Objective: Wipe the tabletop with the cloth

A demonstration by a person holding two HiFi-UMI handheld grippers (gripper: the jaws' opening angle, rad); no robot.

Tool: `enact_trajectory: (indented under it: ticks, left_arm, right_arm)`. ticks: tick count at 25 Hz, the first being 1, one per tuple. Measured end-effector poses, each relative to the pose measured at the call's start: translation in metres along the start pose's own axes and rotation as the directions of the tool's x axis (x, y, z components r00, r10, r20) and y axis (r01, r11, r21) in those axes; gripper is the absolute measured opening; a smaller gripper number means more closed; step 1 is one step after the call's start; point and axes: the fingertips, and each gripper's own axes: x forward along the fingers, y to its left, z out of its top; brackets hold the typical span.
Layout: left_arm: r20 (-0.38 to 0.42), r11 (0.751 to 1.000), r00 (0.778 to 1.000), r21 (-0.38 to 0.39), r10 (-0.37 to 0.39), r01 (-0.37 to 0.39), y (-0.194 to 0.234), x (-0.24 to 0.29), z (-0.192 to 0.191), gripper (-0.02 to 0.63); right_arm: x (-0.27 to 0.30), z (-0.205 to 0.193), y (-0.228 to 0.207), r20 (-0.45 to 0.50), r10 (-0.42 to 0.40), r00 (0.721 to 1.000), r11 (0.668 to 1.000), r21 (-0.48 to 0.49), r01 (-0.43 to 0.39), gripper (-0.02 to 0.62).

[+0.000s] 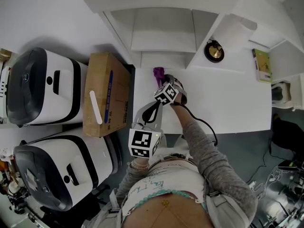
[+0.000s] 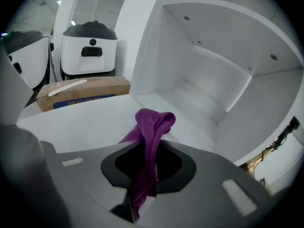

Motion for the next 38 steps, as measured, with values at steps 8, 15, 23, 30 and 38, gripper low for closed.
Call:
enact_trajectory:
  ticks: [8, 15, 23, 30, 38]
  left_arm:
    - [0.0, 1.0, 1.0, 0.003, -0.009, 0.009, -0.017, 0.009, 0.002, 0.002]
    - [-0.001, 0.999, 0.999, 0.012, -0.033, 0.033, -0.036, 0.018, 0.005, 0.002]
    - [-0.009, 0.998, 0.998, 0.021, -0.056, 0.056, -0.052, 0.027, 0.007, 0.002]
    - [-0.011, 0.998, 0.998, 0.029, -0.064, 0.064, -0.06, 0.029, 0.008, 0.002]
    - [-0.014, 0.997, 0.997, 0.035, -0.07, 0.071, -0.069, 0.036, 0.01, 0.002]
  right_arm:
    - [-0.008, -0.022, -0.02, -0.017, -0.017, 1.0, 1.0, 0.0, 0.017, 0.069]
    - [-0.014, -0.042, -0.039, -0.037, -0.031, 0.999, 0.999, 0.022, 0.032, 0.069]
    - [-0.023, -0.06, -0.055, -0.058, -0.035, 0.998, 0.998, 0.043, 0.038, 0.069]
    - [-0.027, -0.07, -0.065, -0.064, -0.048, 0.997, 0.997, 0.054, 0.052, 0.07]
    - [-0.029, -0.081, -0.075, -0.075, -0.05, 0.996, 0.997, 0.059, 0.054, 0.071]
